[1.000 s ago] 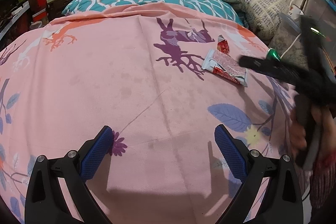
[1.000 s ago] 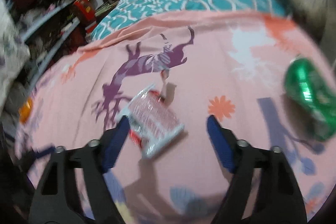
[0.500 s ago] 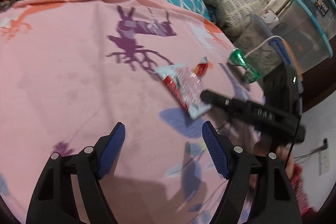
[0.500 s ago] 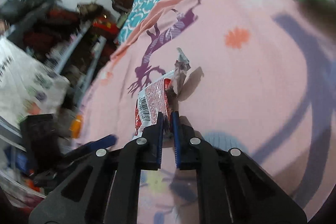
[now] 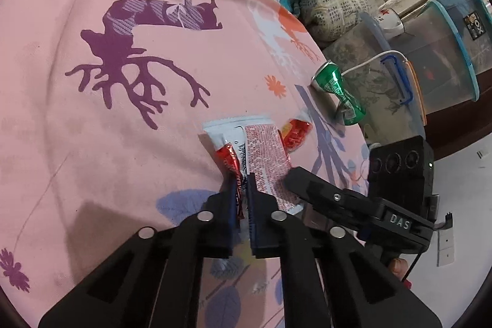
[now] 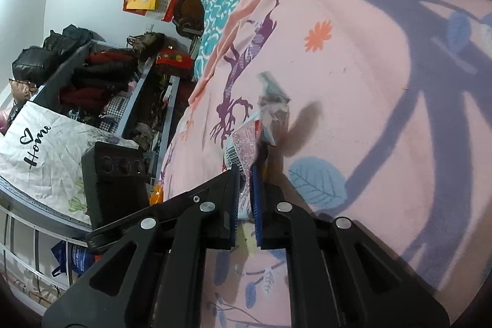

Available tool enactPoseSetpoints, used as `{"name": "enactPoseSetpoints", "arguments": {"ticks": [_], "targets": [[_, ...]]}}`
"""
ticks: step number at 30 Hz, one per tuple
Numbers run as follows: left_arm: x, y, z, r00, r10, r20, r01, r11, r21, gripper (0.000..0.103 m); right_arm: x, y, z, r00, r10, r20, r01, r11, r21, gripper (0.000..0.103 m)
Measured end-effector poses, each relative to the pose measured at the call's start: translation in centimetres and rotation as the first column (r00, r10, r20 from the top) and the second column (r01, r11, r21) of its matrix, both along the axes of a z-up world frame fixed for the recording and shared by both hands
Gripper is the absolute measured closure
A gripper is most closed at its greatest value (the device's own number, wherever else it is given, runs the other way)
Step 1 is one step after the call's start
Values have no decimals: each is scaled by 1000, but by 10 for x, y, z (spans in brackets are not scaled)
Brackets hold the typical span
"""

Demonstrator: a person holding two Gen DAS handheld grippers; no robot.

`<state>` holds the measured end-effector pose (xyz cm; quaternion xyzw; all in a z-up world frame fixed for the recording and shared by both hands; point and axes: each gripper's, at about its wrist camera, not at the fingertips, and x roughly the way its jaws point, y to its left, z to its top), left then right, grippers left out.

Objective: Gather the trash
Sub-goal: 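Grasp the red-and-white wrapper with the left tool, then grasp the green soda can with the right tool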

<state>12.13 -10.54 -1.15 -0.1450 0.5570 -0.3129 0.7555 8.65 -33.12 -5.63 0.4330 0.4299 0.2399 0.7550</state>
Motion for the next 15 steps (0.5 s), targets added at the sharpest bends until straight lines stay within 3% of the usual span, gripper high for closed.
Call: {"name": "enactPoseSetpoints", "arguments": {"ticks": [3, 4, 5, 6, 8, 10, 11, 15], "targets": [[1, 4, -2, 1000, 2, 3, -2, 1000, -13, 100, -9, -9, 11, 1000, -23, 11, 24, 991, -134, 81], [1, 7, -3, 1000, 5, 0, -5, 1000, -22, 100, -13, -14, 17, 999, -38, 29, 42, 983, -177, 62], [2, 9, -3, 1000, 6, -2, -6, 1000, -28, 100, -20, -22, 27, 996, -66, 65, 80, 966, -244, 26], [2, 11, -4, 1000, 5, -3, -5, 999, -36, 100, -28, -31, 39, 988, -105, 117, 137, 939, -314, 14], [2, 12, -5, 1000, 4, -5, -4, 999, -49, 100, -39, -45, 65, 961, -157, 228, 244, 868, -432, 10], [2, 12, -5, 1000, 2, 2, -2, 999, -48, 100, -41, -62, 86, 937, -193, 291, 324, 790, -520, 10], [2, 11, -4, 1000, 1, 8, 0, 999, -43, 100, -39, -74, 90, 928, -227, 297, 358, 769, -530, 10], [1, 10, -4, 1000, -8, 14, 8, 999, -36, 100, -7, -131, 79, 920, -335, 204, 392, 798, -457, 10]]}}
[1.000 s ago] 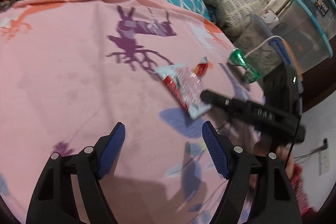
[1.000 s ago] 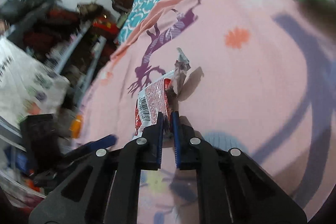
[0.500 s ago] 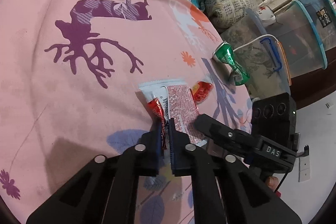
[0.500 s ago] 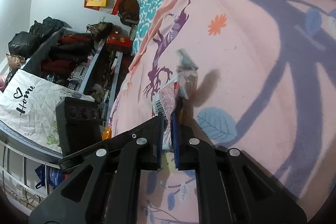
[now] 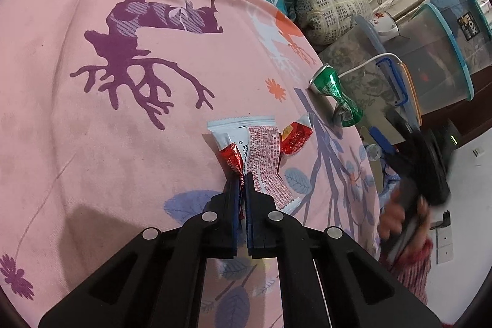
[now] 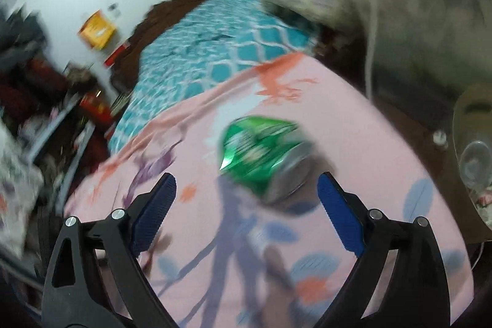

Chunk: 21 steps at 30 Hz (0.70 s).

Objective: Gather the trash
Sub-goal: 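Grasp the green soda can with the right tool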

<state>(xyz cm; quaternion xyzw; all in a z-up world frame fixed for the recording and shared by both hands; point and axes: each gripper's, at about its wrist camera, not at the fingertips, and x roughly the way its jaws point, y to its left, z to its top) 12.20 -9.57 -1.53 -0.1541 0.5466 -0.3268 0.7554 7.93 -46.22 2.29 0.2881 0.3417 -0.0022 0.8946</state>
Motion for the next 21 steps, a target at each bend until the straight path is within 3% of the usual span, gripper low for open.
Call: {"name": "enactPoseSetpoints", "arguments": {"ticks": [4, 6, 9, 10, 11, 21], "targets": [[-1, -1, 1, 1000, -9, 4, 9, 1000, 11, 100, 50, -53, -24, 998, -13, -69, 25, 985, 174, 11], [-2, -2, 1, 1000, -9, 7, 9, 1000, 19, 100, 74, -65, -33, 995, 40, -96, -17, 974, 226, 12], [-2, -4, 2, 1000, -7, 9, 7, 999, 31, 100, 99, -68, -49, 984, 107, -143, -62, 955, 290, 32], [-2, -5, 3, 1000, -7, 9, 6, 999, 35, 100, 101, -66, -54, 980, 132, -146, -80, 944, 321, 43], [-1, -5, 3, 1000, -6, 9, 6, 999, 36, 100, 102, -61, -57, 976, 160, -149, -101, 934, 342, 47], [0, -24, 3, 999, -38, 5, 37, 999, 38, 100, 43, 14, -63, 938, 338, -82, -291, 893, 344, 49]]}}
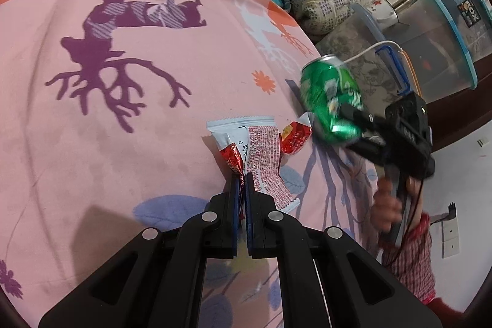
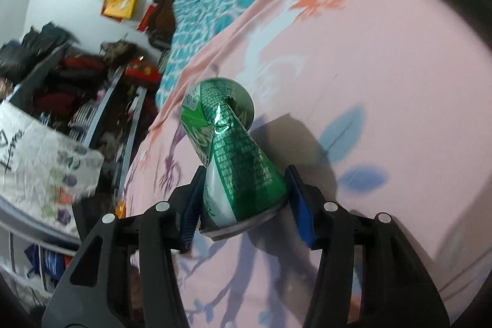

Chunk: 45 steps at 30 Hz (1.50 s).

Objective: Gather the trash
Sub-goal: 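Grasp the green soda can with the right tool, then carry the wrapper and can to the wastebasket and open both tools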

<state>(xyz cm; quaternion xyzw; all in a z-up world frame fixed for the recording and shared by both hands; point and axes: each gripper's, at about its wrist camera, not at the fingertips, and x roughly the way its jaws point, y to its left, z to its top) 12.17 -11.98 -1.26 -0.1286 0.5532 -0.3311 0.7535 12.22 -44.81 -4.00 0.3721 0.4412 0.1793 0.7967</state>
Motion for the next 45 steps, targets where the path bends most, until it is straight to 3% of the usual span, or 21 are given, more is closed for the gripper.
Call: {"name": "enactPoseSetpoints", "arguments": {"ticks": [5, 10, 14, 19, 25, 29, 33, 35, 36, 37, 38, 40, 42, 45], "targets": [[4, -11, 10, 1000, -3, 8, 3, 1000, -11, 100, -9, 19, 1, 1000, -15, 21, 14, 1000, 15, 50], [2, -23, 30, 998, -21, 51, 22, 1000, -18, 100, -29, 17, -2, 998, -58, 29, 54, 992, 110, 50], [-1, -44, 38, 997, -54, 54, 55, 998, -15, 100, -51, -5, 0, 992, -117, 40, 108, 979, 172, 50], [-12, -92, 52, 989, -131, 74, 133, 991, -18, 100, -88, -51, 18, 974, -211, 87, 195, 967, 161, 50], [-36, -197, 71, 952, -287, 104, 290, 957, -14, 100, -160, -136, 41, 904, -403, 143, 390, 914, 114, 50], [-55, -287, 79, 908, -403, 113, 406, 914, -2, 100, -217, -203, 46, 815, -560, 152, 556, 828, 71, 50], [-74, -364, 76, 864, -487, 126, 484, 873, 54, 100, -243, -242, 37, 754, -644, 127, 646, 762, 27, 50], [-79, -391, 69, 855, -505, 121, 497, 863, 89, 98, -245, -255, 28, 737, -667, 110, 671, 741, 0, 49], [-81, -401, 64, 854, -507, 116, 498, 861, 104, 96, -242, -260, 25, 732, -673, 103, 678, 735, -12, 48], [-82, -410, 58, 852, -512, 110, 500, 857, 122, 87, -237, -264, 20, 726, -682, 92, 687, 726, -30, 43], [-83, -420, 51, 851, -514, 109, 497, 854, 151, 67, -233, -267, 17, 723, -686, 84, 690, 722, -43, 28], [-83, -431, 40, 858, -499, 126, 468, 858, 210, 48, -226, -272, 10, 715, -694, 83, 699, 710, -88, 22], [-82, -434, 35, 857, -501, 119, 466, 853, 234, 48, -219, -273, 9, 716, -691, 95, 697, 702, -146, 22], [-79, -423, 41, 854, -504, 126, 473, 855, 212, 48, -225, -267, 17, 698, -701, 143, 715, 674, -186, 22]]}}
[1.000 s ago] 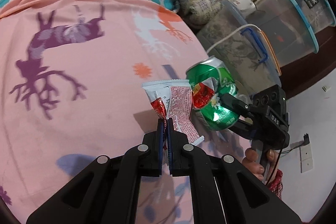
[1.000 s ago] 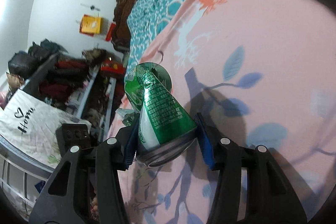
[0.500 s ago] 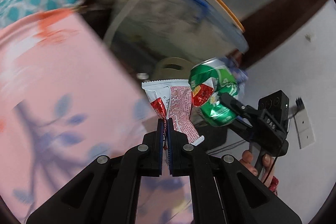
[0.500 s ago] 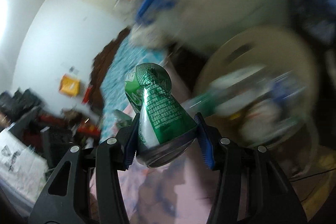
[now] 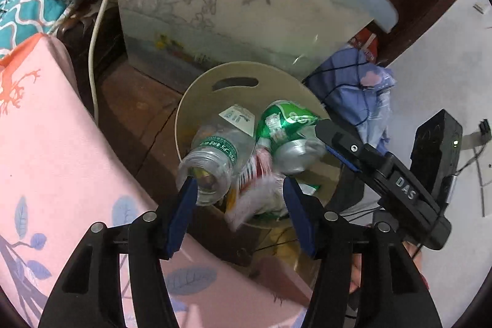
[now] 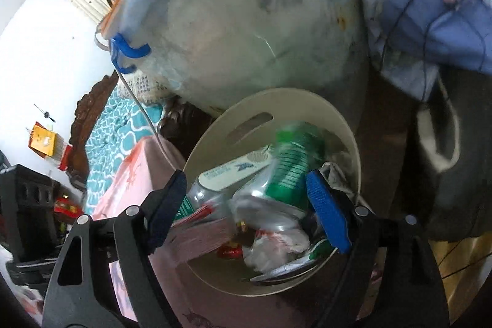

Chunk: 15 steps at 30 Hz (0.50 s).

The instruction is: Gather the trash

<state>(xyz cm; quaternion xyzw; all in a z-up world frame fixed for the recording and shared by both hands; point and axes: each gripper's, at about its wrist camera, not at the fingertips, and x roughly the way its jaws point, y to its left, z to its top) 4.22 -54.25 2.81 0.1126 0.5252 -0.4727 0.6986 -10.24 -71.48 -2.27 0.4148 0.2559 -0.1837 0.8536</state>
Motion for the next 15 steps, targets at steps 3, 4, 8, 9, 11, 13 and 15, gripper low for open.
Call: {"name": "enactPoseSetpoints", "arguments": {"ticks": [3, 4, 8, 9, 11, 13, 15], "targets": [[4, 19, 15, 1000, 11, 23, -10, 999, -31, 46, -13, 12, 13, 999, -43, 20, 45, 997, -59, 22], [5, 27, 19, 1000, 18, 16, -17, 999, -45, 46, -18, 18, 17, 998, -52, 27, 54, 996, -72, 22], [6, 63, 36, 998, 54, 20, -52, 994, -94, 42, -42, 46, 23, 996, -58, 67, 64, 994, -93, 22], [3, 71, 40, 998, 61, 31, -58, 993, -101, 41, -46, 54, 24, 996, -55, 73, 62, 994, -94, 22], [-4, 93, 48, 994, 83, 77, -74, 991, -108, 35, -57, 77, 24, 995, -51, 85, 59, 994, -92, 22], [-11, 112, 53, 987, 101, 126, -88, 991, -106, 35, -63, 96, 25, 994, -46, 95, 53, 995, -83, 22], [-21, 135, 55, 974, 122, 190, -106, 990, -90, 34, -69, 121, 23, 994, -40, 104, 49, 996, -78, 22]]}}
